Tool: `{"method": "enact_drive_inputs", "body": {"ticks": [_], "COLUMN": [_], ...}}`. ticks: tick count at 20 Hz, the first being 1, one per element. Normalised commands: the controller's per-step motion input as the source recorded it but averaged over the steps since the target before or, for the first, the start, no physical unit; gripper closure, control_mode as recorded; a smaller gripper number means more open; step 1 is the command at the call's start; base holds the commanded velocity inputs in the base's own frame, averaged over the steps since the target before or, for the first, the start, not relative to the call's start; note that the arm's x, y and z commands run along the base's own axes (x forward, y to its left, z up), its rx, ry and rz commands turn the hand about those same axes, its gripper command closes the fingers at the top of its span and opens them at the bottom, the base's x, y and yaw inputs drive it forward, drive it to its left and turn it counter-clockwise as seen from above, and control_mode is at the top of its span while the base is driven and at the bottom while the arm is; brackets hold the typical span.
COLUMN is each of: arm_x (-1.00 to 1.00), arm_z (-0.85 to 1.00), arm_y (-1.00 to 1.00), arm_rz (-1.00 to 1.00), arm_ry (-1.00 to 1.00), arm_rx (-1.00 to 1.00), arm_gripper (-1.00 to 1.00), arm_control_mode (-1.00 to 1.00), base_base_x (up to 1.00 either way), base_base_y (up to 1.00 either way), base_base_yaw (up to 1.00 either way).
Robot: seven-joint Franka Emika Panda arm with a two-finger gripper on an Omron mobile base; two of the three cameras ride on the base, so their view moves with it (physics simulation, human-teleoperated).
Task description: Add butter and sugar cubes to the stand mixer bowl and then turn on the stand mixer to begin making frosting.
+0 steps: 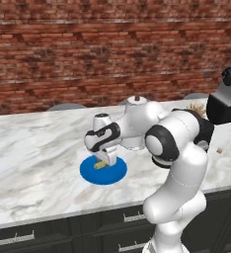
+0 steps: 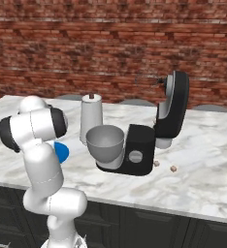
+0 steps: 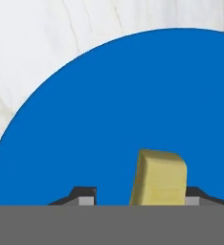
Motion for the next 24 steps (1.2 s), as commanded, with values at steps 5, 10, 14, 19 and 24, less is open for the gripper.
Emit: {"method": "enact_drive_inputs", "body": {"ticks": [5, 10, 14, 19, 24], "arm_x": [-0.7, -0.55, -0.2, -0.15, -0.22], "arm_z": [-0.15, 0.11, 0.52, 0.77, 0.86], "arm_y": [0.0, -0.11, -0.23, -0.27, -0.31], "arm_rz": [-0.1, -0.15, -0.1, -0.08, -0.07], "arm_ry": [-0.16, -0.02, -0.04, -0.08, -0.09], "arm_rx": [0.0, -0.01, -0.05, -0.12, -0.14], "arm_gripper": [1.0, 1.0, 1.0, 1.0, 1.0], "arm_control_mode": [-1.0, -1.0, -1.0, -1.0, -1.0], "base_base_x": [0.0, 0.0, 0.0, 0.0, 0.0], "base_base_y": [0.0, 0.0, 0.0, 0.0, 0.0], "base_base_yaw": [0.0, 0.0, 0.0, 0.0, 0.0]}}
